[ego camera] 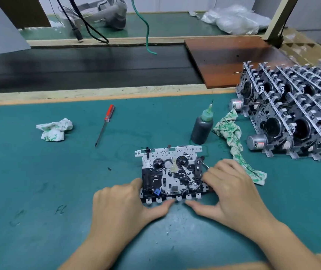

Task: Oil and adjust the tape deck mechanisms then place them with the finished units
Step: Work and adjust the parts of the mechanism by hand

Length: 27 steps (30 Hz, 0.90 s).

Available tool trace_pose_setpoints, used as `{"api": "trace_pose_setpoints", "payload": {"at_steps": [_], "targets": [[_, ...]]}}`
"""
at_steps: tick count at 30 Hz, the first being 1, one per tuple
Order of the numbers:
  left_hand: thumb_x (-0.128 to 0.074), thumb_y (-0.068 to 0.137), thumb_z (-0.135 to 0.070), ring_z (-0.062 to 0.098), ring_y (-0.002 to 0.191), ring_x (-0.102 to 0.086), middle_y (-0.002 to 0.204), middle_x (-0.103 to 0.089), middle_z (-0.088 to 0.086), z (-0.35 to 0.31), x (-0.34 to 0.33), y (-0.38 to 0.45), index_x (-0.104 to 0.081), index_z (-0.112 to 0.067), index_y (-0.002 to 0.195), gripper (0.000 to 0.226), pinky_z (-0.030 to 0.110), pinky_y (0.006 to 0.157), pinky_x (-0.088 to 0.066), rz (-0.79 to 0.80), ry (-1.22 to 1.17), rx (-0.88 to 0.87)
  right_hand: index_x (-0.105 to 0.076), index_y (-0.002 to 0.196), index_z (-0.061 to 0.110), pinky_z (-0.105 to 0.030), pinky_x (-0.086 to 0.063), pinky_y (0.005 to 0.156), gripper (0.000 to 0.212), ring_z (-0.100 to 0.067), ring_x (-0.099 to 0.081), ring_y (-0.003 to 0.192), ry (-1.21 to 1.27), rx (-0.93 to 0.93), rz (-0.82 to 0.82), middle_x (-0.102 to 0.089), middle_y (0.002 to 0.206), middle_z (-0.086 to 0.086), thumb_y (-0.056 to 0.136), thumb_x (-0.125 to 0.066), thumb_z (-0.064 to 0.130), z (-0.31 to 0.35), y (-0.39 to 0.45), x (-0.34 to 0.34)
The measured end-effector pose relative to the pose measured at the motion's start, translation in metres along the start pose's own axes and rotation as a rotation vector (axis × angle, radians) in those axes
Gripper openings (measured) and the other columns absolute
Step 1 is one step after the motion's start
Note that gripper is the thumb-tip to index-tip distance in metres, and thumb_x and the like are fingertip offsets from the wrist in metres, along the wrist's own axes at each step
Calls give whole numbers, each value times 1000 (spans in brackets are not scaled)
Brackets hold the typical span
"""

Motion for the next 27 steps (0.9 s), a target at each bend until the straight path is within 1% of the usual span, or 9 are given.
{"api": "trace_pose_setpoints", "payload": {"at_steps": [4, 7, 10, 13, 16, 18, 23, 25, 27], "targets": [[-47, 58, -76, 24, 25, -38, 28, -32, 3, 6, -2, 1, -38, -15, 41, 64, 21, 36, -25, -41, -43, -83, -52, 57, 13, -31, -37, 75, 57, -18, -42, 58, 6, -11, -21, -45, 55, 3, 74, -57, 67, 4, -2, 0], [-45, 60, -84, 23, 27, -40, 31, -34, 0, 16, -1, 2, -38, -14, 47, 72, 24, 33, -27, 8, -70, -198, -50, 55, 14, -29, -34, 71, 54, -18, -43, 55, -41, -36, -61, -45, 53, 4, 78, -53, 63, 7, -3, -1], [-45, 60, -85, 20, 29, -42, 33, -36, -1, 16, 1, 2, -33, -20, 54, 66, 25, 32, -29, 34, -88, -233, -52, 57, 14, -30, -34, 72, 55, -18, -43, 56, -35, -30, -50, -47, 55, 4, 77, -53, 65, 5, -5, 0], [-51, 60, -79, 17, 28, -39, 33, -35, -3, 13, 0, -2, -33, -20, 51, 63, 19, 31, -29, 9, -120, -312, -51, 56, 12, -31, -36, 73, 58, -18, -44, 55, -61, -59, -59, -47, 54, 4, 72, -54, 68, 5, -6, -1], [-55, 63, -73, 17, 28, -39, 34, -36, -4, 14, 3, -3, -25, -28, 65, 54, 17, 32, -30, -27, -132, -369, -49, 53, 12, -32, -36, 73, 58, -19, -43, 54, -83, -59, -87, -46, 52, 3, 73, -54, 67, 5, -6, -1], [-55, 64, -70, 16, 28, -39, 34, -36, -4, 15, 5, -2, -23, -29, 69, 52, 18, 32, -30, -42, -113, -354, -52, 57, 13, -33, -37, 76, 56, -20, -45, 58, -50, -14, -49, -48, 57, 3, 74, -55, 66, 3, -5, -1], [-54, 71, -68, 17, 28, -37, 34, -34, -4, 19, 3, -6, -26, -25, 61, 52, 20, 29, -32, -62, -86, -369, -59, 61, 12, -37, -39, 79, 52, -20, -53, 62, -98, 71, -15, -55, 60, 2, 81, -51, 59, 0, -5, -1], [-46, 82, -67, 19, 27, -35, 33, -32, -3, 19, 2, -5, -32, -22, 52, 56, 19, 31, -28, -107, -63, -353, -60, 62, 11, -37, -39, 79, 52, -21, -53, 63, -78, 61, -18, -55, 61, 2, 80, -53, 59, 0, -6, -2], [-44, 84, -63, 20, 25, -33, 32, -31, 0, 18, 1, -4, -37, -16, 46, 62, 18, 33, -24, -130, -29, -317, -59, 62, 10, -36, -39, 80, 53, -21, -51, 63, -30, 51, -15, -52, 61, 2, 77, -58, 61, 0, -6, -2]]}}
Point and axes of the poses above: each hand's wrist, its own y-axis towards the middle knuckle, its own x-axis out of the back of the hand, z = x × y, the point moved 2 cm from there along y, towards the middle knuckle
